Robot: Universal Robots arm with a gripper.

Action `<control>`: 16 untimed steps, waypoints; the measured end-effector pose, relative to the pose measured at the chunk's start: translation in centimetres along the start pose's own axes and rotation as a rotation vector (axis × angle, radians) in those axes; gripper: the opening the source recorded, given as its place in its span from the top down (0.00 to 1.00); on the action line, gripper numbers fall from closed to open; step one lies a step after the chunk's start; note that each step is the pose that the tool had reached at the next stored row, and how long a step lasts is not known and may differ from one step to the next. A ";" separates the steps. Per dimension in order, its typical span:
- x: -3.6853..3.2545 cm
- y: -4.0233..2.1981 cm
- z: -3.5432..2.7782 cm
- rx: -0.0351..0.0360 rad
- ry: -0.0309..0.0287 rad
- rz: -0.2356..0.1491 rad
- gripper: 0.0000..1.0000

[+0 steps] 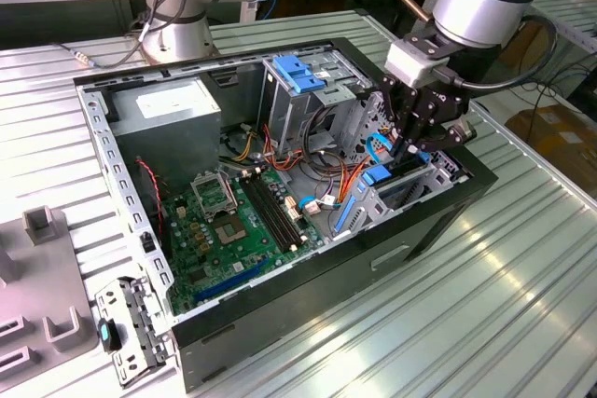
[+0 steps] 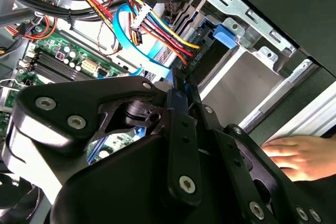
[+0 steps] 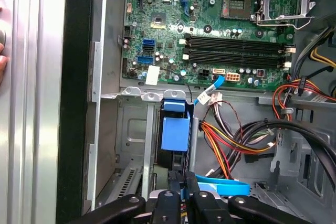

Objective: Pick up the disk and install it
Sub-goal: 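Insert the second disk wire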

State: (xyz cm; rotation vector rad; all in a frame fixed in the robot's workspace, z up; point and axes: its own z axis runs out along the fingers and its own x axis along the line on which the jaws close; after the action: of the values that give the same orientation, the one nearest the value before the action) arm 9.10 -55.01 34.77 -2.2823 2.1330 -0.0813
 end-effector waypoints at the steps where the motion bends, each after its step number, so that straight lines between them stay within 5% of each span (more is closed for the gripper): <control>1: 0.00 0.00 0.04 0.0000 -0.0007 0.000 0.84; 16: 0.17 0.06 0.87 0.0007 -0.0113 0.001 0.84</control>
State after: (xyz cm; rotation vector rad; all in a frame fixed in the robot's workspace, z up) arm 9.09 -55.20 33.90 -2.2762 2.1279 -0.0690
